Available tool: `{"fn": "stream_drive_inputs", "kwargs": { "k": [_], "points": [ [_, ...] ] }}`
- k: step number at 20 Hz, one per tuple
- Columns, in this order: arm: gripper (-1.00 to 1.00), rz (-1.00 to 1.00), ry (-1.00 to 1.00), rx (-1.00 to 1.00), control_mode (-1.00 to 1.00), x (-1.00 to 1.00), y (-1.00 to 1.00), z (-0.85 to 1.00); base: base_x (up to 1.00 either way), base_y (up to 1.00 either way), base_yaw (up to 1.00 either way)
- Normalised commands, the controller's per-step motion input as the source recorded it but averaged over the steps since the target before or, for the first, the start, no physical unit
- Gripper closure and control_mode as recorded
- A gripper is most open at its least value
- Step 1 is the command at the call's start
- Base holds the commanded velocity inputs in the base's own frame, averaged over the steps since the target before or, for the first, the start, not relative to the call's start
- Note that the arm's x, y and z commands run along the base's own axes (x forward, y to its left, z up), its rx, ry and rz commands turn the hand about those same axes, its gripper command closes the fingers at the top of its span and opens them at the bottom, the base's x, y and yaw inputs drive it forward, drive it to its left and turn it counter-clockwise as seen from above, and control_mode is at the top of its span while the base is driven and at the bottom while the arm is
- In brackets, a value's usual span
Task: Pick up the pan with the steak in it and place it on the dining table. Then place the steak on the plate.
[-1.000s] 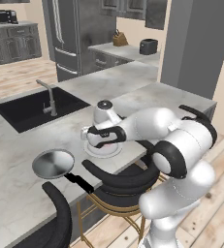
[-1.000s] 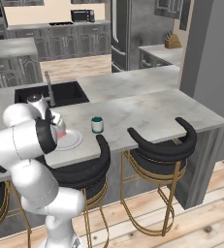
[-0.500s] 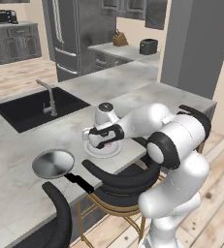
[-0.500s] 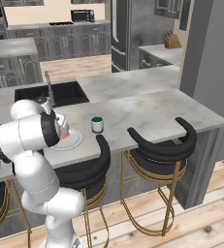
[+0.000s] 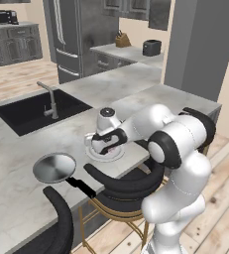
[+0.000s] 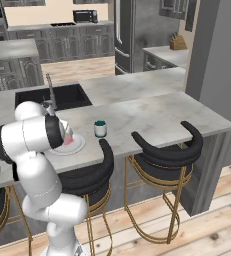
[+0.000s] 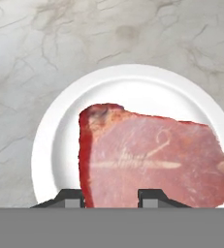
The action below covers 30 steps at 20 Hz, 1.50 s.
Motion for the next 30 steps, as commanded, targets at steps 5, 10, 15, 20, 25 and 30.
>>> {"fn": "stream_drive_inputs", "kwargs": {
  "k": [5, 10, 15, 20, 25, 30],
  "points": [
    [1.00, 0.00, 0.00, -0.03, -1.00, 0.00, -0.01, -0.16, 0.00, 0.00, 0.00],
    [1.00, 0.00, 0.00, -0.01, -1.00, 0.00, -0.04, -0.13, 0.00, 0.00, 0.00],
    [1.00, 0.00, -0.01, 0.00, -1.00, 0.12, -0.04, -0.09, 0.00, 0.00, 0.00],
    [1.00, 0.00, 0.00, 0.00, -1.00, 0.18, 0.00, -0.06, 0.00, 0.00, 0.00],
    [-1.00, 0.00, 0.00, 0.00, -1.00, 0.10, 0.00, -0.02, 0.00, 0.00, 0.00],
    [-1.00, -0.04, 0.00, 0.00, -1.00, 0.16, 0.00, 0.09, 0.00, 0.00, 0.00]
  ]
}}
